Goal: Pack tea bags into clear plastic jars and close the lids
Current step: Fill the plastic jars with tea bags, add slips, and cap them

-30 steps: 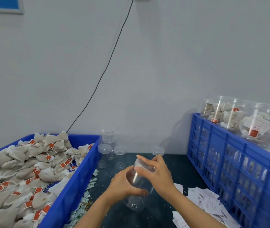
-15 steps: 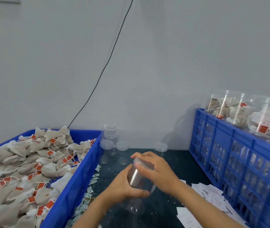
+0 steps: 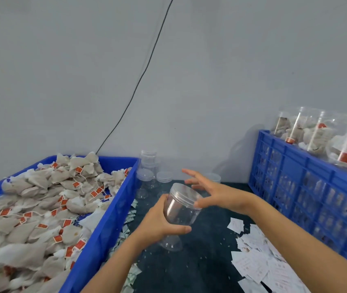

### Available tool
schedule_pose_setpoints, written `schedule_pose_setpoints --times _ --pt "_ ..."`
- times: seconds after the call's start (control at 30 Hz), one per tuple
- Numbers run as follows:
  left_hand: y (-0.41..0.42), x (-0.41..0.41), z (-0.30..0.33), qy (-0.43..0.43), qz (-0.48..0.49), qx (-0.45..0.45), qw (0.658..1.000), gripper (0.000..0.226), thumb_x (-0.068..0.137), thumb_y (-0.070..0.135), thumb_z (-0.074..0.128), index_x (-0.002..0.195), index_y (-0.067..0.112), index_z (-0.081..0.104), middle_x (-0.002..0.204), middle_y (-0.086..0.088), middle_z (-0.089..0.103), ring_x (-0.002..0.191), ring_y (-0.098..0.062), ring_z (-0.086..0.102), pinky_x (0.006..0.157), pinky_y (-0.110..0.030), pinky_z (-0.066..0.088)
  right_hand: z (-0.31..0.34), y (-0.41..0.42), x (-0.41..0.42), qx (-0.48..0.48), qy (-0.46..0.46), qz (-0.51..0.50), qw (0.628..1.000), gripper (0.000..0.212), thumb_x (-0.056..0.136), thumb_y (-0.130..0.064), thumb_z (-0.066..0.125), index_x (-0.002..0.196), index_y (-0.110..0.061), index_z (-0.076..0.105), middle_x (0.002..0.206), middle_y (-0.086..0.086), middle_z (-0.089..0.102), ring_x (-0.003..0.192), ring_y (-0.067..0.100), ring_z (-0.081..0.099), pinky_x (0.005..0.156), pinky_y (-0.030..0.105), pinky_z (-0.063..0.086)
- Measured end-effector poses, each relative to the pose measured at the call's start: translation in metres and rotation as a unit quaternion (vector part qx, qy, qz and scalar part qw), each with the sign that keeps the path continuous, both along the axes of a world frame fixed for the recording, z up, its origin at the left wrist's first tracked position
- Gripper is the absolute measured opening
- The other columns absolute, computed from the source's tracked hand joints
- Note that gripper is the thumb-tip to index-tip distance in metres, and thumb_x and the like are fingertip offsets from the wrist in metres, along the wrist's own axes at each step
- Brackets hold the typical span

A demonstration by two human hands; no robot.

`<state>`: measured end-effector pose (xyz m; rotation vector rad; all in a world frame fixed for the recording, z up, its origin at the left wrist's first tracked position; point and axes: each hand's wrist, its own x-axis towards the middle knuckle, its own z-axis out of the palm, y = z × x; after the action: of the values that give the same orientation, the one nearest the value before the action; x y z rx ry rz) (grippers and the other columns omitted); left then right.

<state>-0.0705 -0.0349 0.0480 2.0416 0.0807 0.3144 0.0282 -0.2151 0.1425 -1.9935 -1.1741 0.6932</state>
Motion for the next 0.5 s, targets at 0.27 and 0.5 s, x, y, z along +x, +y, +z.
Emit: schedule_pose_setpoints --times 0.27,0.5 --pt "-0.012 0.002 -0.002 -0.024 0.069 0.048 0.996 0.087 0.048 0.055 0.084 0.121 0.044 0.038 0.115 0.026 0.057 0.107 -0.002 0.059 0.096 -0.034 0.051 -0.009 0.021 -0.005 -0.057 -0.035 -0.088 0.994 0.078 0.085 -0.057 0.061 0.147 -0.030 0.024 0.140 -0.001 0.042 0.117 0.019 0.054 0.092 0.036 0.054" --pt "0.000 -0.006 -0.009 0.077 -0.112 -0.015 0.991 0.089 0.057 0.040 0.090 0.132 0.035 0.042 0.130 0.013 0.056 0.120 -0.006 0.055 0.105 -0.035 0.045 0.009 -0.007 0.005 -0.095 -0.117 0.131 0.980 0.081 0.073 -0.008 0.080 0.133 -0.044 0.040 0.133 -0.016 0.041 0.124 0.005 0.041 0.100 0.026 0.046"
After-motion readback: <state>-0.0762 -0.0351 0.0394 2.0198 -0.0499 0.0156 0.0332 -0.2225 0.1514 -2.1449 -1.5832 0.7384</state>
